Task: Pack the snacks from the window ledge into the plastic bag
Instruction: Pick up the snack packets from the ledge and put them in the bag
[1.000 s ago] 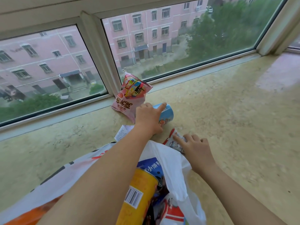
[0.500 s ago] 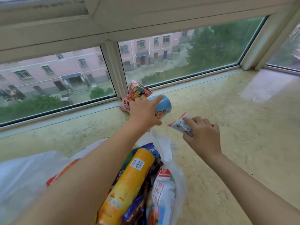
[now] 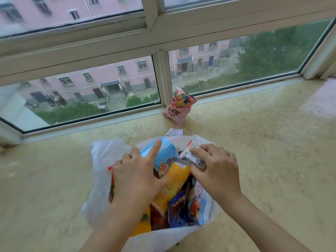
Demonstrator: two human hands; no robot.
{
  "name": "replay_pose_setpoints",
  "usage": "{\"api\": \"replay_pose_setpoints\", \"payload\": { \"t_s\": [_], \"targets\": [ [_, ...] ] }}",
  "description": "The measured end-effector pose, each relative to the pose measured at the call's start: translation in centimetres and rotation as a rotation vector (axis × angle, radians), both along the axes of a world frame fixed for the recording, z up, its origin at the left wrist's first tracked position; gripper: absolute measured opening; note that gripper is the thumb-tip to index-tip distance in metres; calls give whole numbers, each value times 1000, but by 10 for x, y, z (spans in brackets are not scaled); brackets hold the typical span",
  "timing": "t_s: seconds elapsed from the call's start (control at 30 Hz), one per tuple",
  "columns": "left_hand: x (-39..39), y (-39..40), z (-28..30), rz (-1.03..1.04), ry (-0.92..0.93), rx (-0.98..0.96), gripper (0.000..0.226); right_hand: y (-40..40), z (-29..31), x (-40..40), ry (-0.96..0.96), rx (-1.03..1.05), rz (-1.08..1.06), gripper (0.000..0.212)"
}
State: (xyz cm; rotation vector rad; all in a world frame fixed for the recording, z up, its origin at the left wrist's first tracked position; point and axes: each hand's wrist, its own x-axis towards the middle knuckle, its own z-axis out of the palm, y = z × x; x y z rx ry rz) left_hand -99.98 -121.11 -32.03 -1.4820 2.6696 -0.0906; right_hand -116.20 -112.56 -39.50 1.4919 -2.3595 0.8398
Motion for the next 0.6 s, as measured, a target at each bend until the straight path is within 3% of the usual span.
{"api": "replay_pose_setpoints", "payload": {
  "t_s": [0.17, 0.47, 0.6],
  "targets": [
    [30, 19, -32, 87, 1, 68, 87, -9, -36, 29, 48, 77, 162, 34],
    [41, -1, -41, 171, 9, 7, 84, -38, -63, 44, 46, 30, 281, 37],
    [37, -4, -45, 58, -118, -35, 78, -52, -72, 50, 23, 243, 329, 48]
  ]
}}
